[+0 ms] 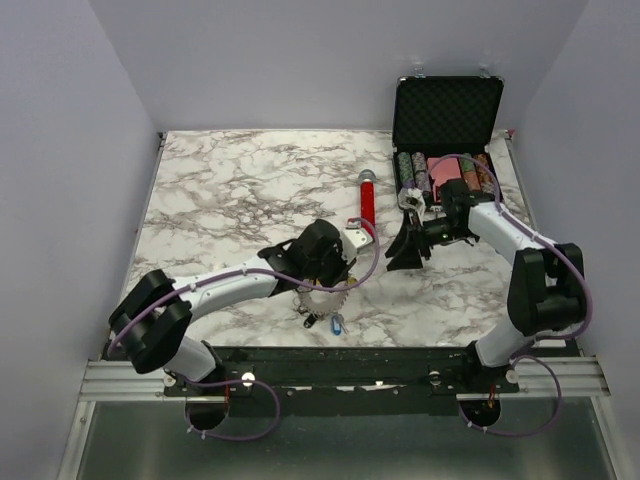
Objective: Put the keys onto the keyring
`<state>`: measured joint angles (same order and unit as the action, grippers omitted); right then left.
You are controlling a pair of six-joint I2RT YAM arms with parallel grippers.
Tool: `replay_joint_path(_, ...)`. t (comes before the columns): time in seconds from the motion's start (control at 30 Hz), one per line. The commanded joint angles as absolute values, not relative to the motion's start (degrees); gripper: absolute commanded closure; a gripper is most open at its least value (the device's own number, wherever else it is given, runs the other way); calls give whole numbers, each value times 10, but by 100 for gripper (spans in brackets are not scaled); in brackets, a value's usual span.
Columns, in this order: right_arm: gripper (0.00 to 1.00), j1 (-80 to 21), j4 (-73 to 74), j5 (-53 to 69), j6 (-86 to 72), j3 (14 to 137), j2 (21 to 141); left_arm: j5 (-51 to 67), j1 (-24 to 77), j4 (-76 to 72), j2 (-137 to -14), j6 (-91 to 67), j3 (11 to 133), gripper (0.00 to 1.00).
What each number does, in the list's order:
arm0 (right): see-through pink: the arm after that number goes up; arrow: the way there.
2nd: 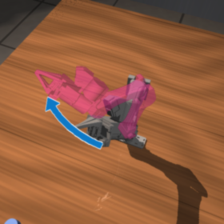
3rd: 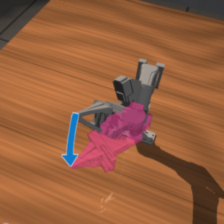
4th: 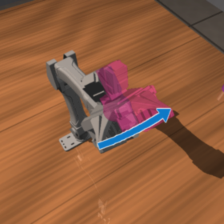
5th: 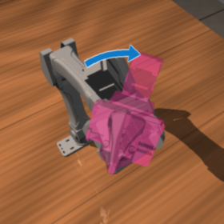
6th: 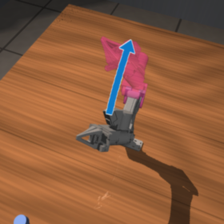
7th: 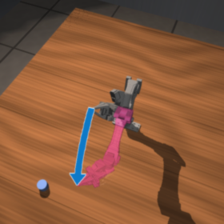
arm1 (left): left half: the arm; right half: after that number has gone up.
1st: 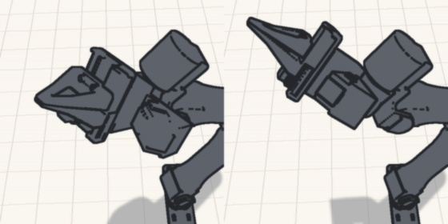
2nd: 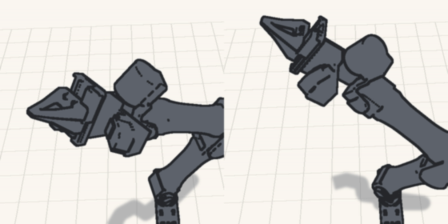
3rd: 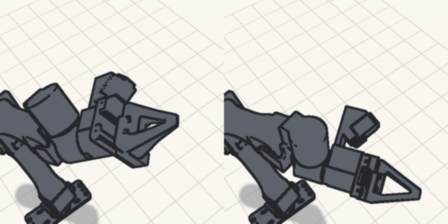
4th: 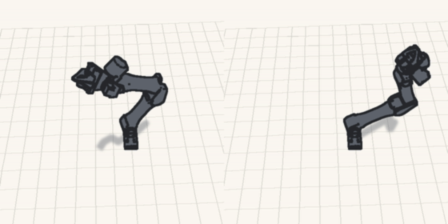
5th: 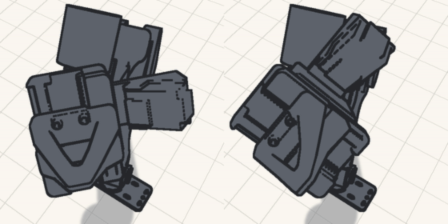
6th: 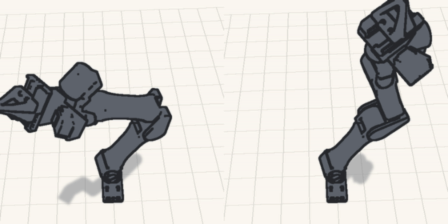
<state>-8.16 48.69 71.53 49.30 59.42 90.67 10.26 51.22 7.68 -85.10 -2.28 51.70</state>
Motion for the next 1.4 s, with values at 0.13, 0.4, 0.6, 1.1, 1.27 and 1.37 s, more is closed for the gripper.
replay_joint_path(0.13, 36, -129, 764, 783, 736, 732, 1019, 182, 490, 4, -710, 36, 439, 100)
replay_joint_path(0.4, 34, -196, 461, 661, 429, 712, 924, 240, 460, -44, -581, 60, 361, 100)
replay_joint_path(0.6, 34, -220, 625, 713, 598, 801, 955, 330, 425, -84, -486, 97, 315, 100)
replay_joint_path(1.1, 52, -338, 772, 646, 676, 882, 958, 420, 380, -137, -458, 61, 293, 100)
replay_joint_path(1.27, 52, -354, 762, 662, 658, 872, 957, 444, 367, -184, -454, 25, 273, 100)
replay_joint_path(1.37, 52, -364, 733, 670, 621, 862, 957, 454, 360, -209, -451, 4, 262, 100)
